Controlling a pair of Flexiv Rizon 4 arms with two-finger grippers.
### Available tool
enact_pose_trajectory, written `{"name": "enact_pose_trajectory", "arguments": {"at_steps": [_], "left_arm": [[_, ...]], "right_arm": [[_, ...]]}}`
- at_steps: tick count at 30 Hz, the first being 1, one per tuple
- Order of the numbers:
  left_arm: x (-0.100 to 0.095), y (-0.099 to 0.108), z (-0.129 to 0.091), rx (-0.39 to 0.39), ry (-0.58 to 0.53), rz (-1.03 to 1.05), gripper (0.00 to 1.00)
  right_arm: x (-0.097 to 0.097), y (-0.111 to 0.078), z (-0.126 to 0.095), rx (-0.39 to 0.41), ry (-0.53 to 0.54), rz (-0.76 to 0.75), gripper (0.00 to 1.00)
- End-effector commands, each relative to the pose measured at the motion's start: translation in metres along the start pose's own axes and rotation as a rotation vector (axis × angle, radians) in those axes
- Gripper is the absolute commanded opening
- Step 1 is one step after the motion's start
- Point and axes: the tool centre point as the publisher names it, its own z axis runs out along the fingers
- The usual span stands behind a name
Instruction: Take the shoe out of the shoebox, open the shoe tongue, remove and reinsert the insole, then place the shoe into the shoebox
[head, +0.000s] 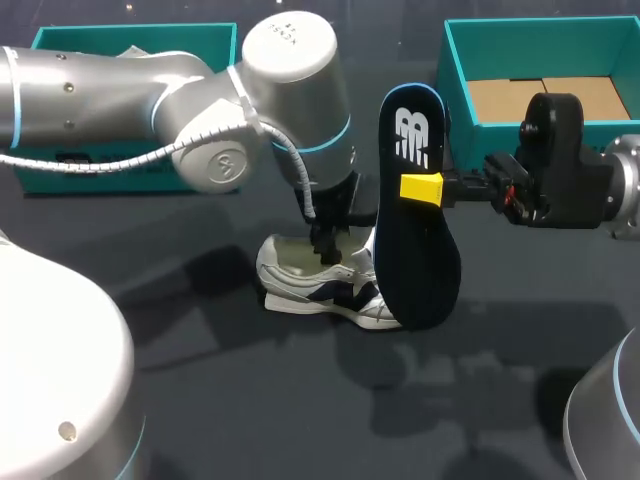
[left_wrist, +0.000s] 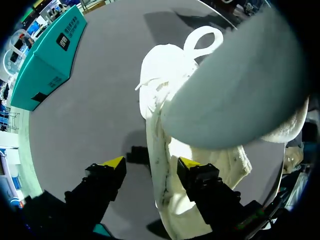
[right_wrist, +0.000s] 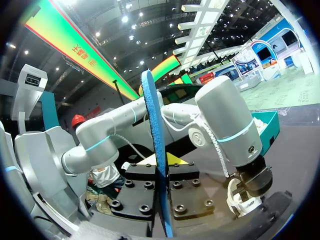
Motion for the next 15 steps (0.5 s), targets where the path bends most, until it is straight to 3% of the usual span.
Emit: {"name": "enact_pose_trajectory", "arguments": {"at_steps": [1,4,5,15], "left_arm": [[0.002,0.003,0.004,0.004,0.01,0.004,0.35],[0.004,0.004,0.005,0.005,0.024,0.013,0.16],[0.004,0.004,0.006,0.008,0.028,0.015,0.02],[0.009,0.002,-0.01,0.031,0.059,0.098,0.0]], "right_arm": [[-0.001,0.0,0.002,0.0,-0.001,0.001,0.0],[-0.001,0.0,0.002,0.0,-0.001,0.001,0.0],[-0.001,0.0,0.002,0.0,-0.001,0.001,0.0],[-0.001,0.0,0.002,0.0,-0.001,0.001,0.0]]}}
